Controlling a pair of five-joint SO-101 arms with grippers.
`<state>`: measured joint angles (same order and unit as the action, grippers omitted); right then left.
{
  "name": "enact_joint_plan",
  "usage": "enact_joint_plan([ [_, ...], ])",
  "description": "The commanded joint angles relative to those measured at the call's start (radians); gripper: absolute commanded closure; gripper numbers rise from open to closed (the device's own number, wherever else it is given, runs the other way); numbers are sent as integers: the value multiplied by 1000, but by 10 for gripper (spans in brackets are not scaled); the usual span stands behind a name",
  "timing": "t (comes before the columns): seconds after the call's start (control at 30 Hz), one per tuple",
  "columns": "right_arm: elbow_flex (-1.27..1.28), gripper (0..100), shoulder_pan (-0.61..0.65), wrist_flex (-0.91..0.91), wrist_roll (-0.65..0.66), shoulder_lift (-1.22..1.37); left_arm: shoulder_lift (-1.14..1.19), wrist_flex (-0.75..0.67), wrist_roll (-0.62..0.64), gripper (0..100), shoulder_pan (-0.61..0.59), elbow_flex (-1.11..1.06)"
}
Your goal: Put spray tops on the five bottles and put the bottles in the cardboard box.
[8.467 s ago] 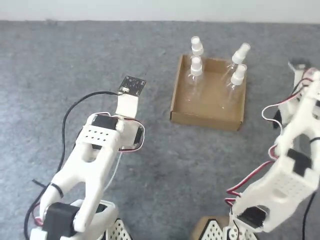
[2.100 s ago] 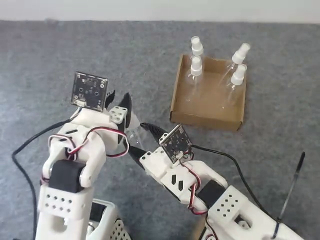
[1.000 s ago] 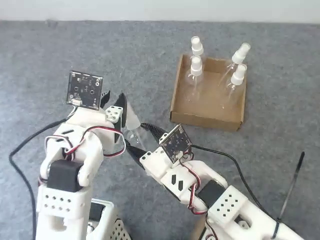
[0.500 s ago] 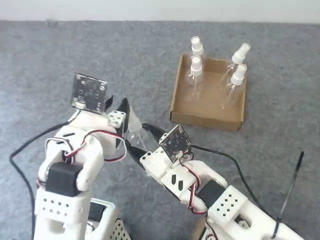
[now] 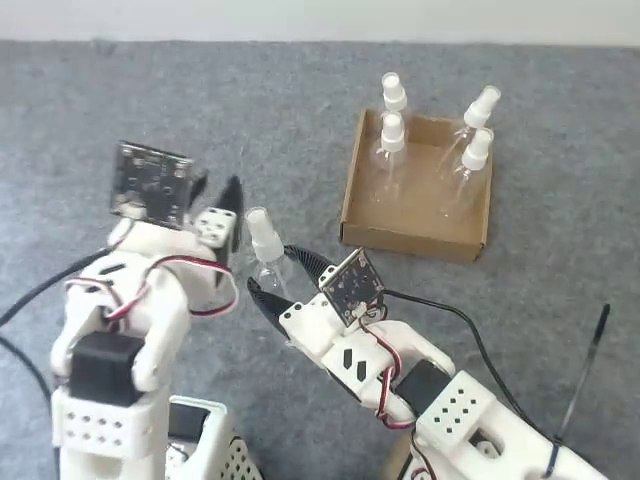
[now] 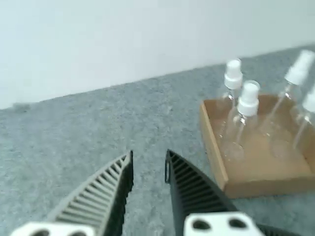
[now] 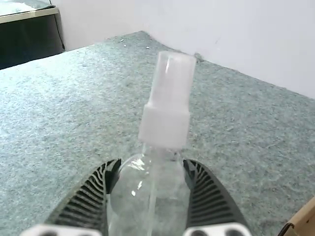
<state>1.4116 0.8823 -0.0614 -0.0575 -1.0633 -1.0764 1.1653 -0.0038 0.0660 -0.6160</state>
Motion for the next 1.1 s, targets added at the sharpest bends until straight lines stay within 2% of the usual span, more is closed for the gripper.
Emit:
enact_joint_plan([
  [0.0, -11, 993, -12, 24, -6, -35, -11, 6, 2, 855, -61, 87],
  [0.13, -17, 993, -35, 18, -5, -39, -74, 18, 72, 818, -66, 21],
  [0.23, -49, 993, -119, -4, -5, -39, -219, 3, 117, 818, -57, -113],
  [0.37, -184, 993, -228, -117, -5, -27, -433, -64, 71, 816, -57, -331],
  [0.47, -318, 993, -262, -180, -5, 18, -543, -81, 58, 816, -57, -475],
  [0.63, -534, 993, -263, -205, -5, 220, -617, -121, 54, 815, -40, -605],
  [0.73, -661, 993, -262, -205, -8, 367, -638, -120, 54, 810, 23, -636],
  [0.8, -726, 993, -260, -205, -9, 449, -651, -115, 54, 770, 68, -651],
  [0.93, -769, 993, -259, -239, -11, 544, -674, -97, 54, 679, 126, -682],
  [1.07, -769, 993, -231, -251, -6, 549, -680, -103, 51, 677, 126, -705],
])
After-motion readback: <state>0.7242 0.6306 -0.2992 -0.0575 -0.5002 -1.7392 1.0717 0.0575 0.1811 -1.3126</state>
